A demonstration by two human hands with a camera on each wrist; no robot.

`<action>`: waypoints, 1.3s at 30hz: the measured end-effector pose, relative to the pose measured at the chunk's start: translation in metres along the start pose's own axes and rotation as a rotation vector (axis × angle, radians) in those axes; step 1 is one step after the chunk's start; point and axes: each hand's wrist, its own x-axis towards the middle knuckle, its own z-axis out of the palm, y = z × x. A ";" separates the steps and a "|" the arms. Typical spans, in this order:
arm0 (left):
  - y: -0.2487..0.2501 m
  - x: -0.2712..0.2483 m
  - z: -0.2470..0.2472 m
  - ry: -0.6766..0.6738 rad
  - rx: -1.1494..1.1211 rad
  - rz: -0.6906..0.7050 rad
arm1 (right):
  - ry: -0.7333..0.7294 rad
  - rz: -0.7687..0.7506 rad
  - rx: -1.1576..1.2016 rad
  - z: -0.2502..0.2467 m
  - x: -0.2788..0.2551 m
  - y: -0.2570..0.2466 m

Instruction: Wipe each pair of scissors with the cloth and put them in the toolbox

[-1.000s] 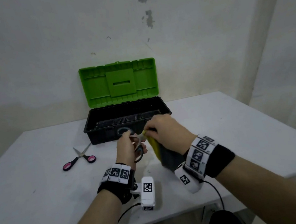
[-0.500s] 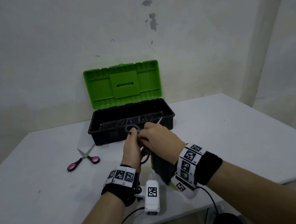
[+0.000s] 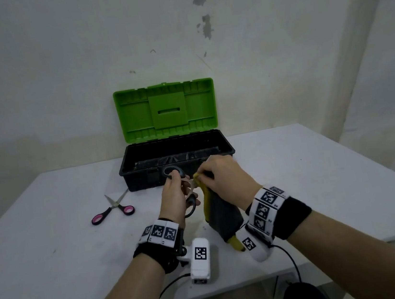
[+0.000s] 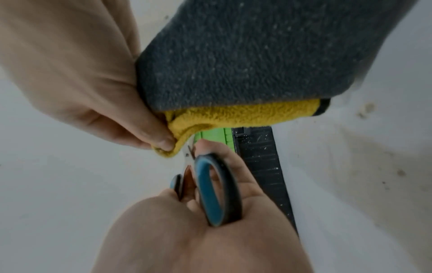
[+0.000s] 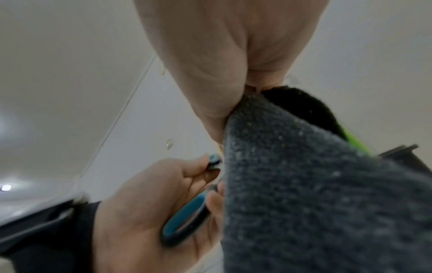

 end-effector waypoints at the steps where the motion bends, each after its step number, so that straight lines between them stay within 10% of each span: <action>1: 0.000 0.000 0.001 -0.004 0.001 -0.006 | 0.021 0.006 0.011 0.000 0.001 0.002; 18: 0.001 0.002 0.004 0.013 0.005 -0.058 | -0.285 -0.267 -0.009 0.006 -0.011 -0.006; 28: -0.005 0.004 0.002 0.028 -0.012 -0.022 | 0.027 -0.025 -0.011 -0.001 0.002 0.023; 39: -0.002 0.013 0.006 0.056 -0.028 0.052 | -0.019 0.006 -0.026 0.013 -0.004 0.031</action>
